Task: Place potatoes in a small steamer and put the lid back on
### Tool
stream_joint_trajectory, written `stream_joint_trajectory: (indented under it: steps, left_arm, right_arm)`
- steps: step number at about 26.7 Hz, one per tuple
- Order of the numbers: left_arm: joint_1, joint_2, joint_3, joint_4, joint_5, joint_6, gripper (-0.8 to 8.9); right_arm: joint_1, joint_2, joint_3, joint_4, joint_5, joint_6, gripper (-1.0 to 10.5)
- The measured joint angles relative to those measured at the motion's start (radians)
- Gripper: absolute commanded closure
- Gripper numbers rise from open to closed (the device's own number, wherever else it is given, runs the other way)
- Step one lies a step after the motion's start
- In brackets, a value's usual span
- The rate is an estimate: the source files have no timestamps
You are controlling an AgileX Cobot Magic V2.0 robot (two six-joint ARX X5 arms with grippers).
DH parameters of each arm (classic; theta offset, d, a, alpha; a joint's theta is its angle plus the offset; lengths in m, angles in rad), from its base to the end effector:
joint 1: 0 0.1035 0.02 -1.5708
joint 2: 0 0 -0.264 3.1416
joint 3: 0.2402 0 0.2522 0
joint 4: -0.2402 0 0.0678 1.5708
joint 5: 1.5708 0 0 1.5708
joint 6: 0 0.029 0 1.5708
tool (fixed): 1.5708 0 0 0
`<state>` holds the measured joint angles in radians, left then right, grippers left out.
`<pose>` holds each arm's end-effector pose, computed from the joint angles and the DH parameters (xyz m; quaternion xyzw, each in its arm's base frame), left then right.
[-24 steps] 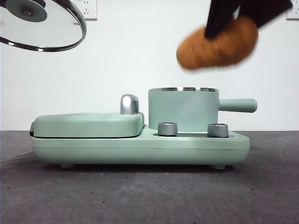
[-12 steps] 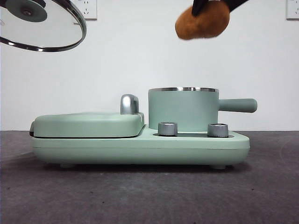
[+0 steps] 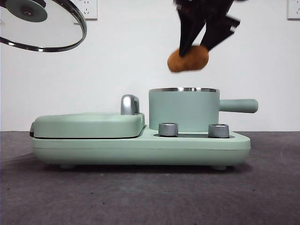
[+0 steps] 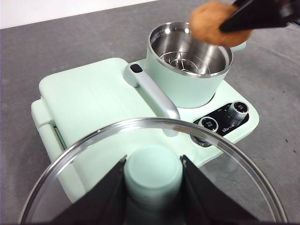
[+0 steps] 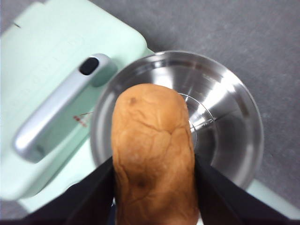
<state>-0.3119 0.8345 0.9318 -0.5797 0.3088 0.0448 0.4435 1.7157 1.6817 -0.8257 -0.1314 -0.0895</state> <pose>0.1545 -0.0591 0.3384 0.0211 0.2322 -0.3018 0.9244 0.3308 0.1613 0.3432 -0.1037 0.3997 0.2759 0.8680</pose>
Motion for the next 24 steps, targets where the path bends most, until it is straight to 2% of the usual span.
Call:
stream_joint_trajectory:
  steps: [14, 24]
  left_arm:
    - [0.0, 0.0, 0.0, 0.0, 0.0, 0.001, 8.01]
    - [0.007, 0.0, 0.0, 0.0, 0.0, 0.012, 8.01]
  right_arm:
    - [-0.019, 0.165, 0.001, 0.106, 0.001, -0.026, 7.4]
    - [-0.029, 0.211, 0.004, 0.136, 0.0, -0.027, 7.4]
